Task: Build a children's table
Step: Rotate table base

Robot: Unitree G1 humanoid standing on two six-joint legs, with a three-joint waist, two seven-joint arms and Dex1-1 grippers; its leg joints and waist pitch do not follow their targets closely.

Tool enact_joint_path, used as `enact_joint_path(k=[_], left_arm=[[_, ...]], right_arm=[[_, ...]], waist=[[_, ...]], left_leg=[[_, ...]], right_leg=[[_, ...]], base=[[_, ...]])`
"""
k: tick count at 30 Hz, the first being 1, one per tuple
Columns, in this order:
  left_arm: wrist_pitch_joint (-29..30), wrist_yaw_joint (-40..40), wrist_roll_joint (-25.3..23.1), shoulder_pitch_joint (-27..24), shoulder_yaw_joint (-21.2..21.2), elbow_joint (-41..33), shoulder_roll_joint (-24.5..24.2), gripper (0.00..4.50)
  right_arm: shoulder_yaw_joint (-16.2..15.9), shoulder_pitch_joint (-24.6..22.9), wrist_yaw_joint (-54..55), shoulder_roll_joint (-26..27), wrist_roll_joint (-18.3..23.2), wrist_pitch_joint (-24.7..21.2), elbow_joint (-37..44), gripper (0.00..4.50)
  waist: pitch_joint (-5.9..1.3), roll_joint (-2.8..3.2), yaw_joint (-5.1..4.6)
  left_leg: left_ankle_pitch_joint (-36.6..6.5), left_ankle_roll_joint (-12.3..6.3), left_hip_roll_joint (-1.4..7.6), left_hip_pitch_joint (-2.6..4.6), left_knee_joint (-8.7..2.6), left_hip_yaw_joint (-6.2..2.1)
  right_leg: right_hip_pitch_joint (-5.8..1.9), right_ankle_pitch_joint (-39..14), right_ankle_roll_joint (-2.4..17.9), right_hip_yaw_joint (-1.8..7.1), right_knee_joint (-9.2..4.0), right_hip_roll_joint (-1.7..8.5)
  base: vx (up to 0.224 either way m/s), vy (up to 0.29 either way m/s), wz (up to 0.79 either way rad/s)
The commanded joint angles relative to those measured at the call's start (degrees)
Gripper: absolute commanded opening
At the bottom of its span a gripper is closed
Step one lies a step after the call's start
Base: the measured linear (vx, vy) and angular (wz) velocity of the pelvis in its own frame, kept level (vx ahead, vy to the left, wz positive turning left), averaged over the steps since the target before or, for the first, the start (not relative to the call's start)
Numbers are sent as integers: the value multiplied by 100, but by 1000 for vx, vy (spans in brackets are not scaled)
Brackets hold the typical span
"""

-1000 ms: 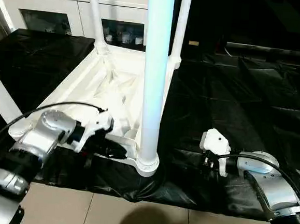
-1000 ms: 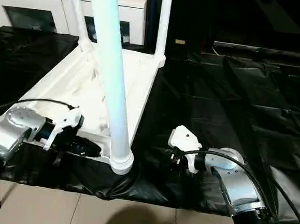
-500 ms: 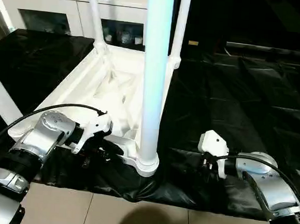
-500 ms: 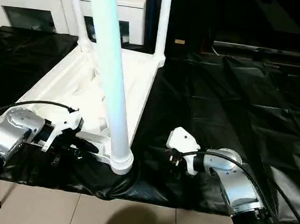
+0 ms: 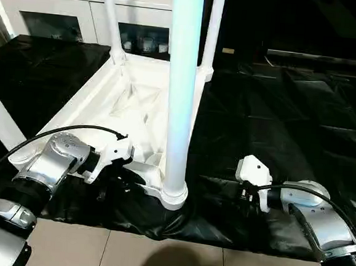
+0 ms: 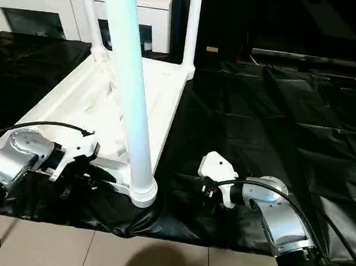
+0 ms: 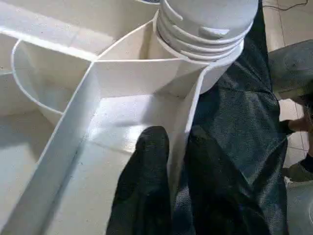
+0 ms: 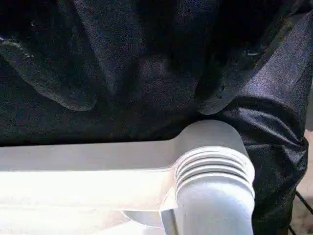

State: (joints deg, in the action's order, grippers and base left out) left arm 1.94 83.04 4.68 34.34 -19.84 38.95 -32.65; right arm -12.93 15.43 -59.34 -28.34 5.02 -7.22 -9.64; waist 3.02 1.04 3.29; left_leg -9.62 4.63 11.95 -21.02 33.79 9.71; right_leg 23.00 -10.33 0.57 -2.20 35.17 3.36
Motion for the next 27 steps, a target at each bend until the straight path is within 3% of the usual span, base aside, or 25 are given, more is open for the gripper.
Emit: enact_joint_path(k=[1,4,9,12,15,16,17,18,19,20,21,22,23,27], left_arm=[[40,46,-61,49,32,86,4,49],[281,184,75,18,117,29,44,28],[461,34,204,-176,186,-235,102,8],[604,-732,-3,-359,225,-369,319,3],[714,-1205,-31,-387,374,-381,538,3],[844,-1482,11,-410,474,-495,703,3],[926,-1591,18,-433,499,-591,766,3],[1025,-1673,11,-472,500,-733,815,3],[1060,-1702,4,-489,495,-789,832,0],[1129,-1811,-36,-517,484,-880,869,0],[1251,-1977,-89,-577,453,-1053,929,0],[1272,-1990,-77,-603,447,-1115,953,0],[1275,-1987,-70,-610,446,-1131,959,0],[1357,-2144,-70,-616,433,-1150,1084,0]], right_arm=[[-42,29,-37,-37,27,-21,118,377],[-57,36,-51,-43,17,9,104,377],[-66,32,-43,-25,19,12,123,377],[-21,21,175,169,64,-51,168,377],[-9,14,358,277,25,-73,161,377],[14,14,468,335,6,-79,126,377],[38,14,501,365,32,-111,114,377],[73,19,533,398,75,-165,103,377],[85,25,553,414,87,-186,95,404],[112,48,603,460,106,-192,65,404],[153,102,677,553,154,-240,25,411],[161,134,718,592,159,-275,17,417],[162,143,729,602,158,-287,16,429],[147,440,1448,826,-280,-207,-400,441]], waist=[[-365,61,19],[-365,36,0],[-359,45,-34],[-350,44,-67],[-334,25,-85],[-333,-19,-94],[-332,7,-92],[-337,-29,-106],[-335,-15,-109],[-343,-19,-122],[-354,-10,-120],[-354,-65,-128],[-367,-32,-111],[-372,-17,-115]], left_leg=[[-1749,-10,72,81,-396,-5],[-1673,-25,72,68,-397,0],[-1699,-45,78,63,-399,-6],[-1780,-51,76,65,-399,-8],[-1855,-64,52,67,-393,-11],[-1830,-76,49,56,-394,-9],[-1793,-72,45,47,-398,-21],[-1732,-86,44,20,-400,-26],[-1719,-99,38,17,-403,-25],[-1682,-109,40,11,-393,-22],[-1635,-127,47,26,-385,-18],[-1596,-157,45,17,-380,-10],[-1486,-182,42,23,-376,-7],[-1336,-154,35,28,-379,7]], right_leg=[[-280,-1329,1290,194,-446,336],[-291,-1262,1315,194,-443,337],[-292,-1304,1330,192,-448,345],[-285,-1447,1301,190,-458,341],[-269,-2014,1089,182,-518,342],[-274,-2081,1039,180,-525,338],[-273,-2213,971,178,-530,343],[-285,-2252,921,172,-518,342],[-277,-2307,889,170,-527,337],[-274,-2352,839,173,-540,344],[-257,-2290,840,184,-541,346],[-255,-2257,843,184,-551,341],[-254,-2097,888,186,-529,336],[-242,-1658,1046,180,-491,321]], base=[[0,0,0],[0,0,0],[0,0,0],[0,0,0],[0,0,0],[0,0,0],[0,0,0],[0,0,0],[0,0,0],[0,0,0],[0,0,0],[0,0,0],[0,0,0],[0,0,0]])
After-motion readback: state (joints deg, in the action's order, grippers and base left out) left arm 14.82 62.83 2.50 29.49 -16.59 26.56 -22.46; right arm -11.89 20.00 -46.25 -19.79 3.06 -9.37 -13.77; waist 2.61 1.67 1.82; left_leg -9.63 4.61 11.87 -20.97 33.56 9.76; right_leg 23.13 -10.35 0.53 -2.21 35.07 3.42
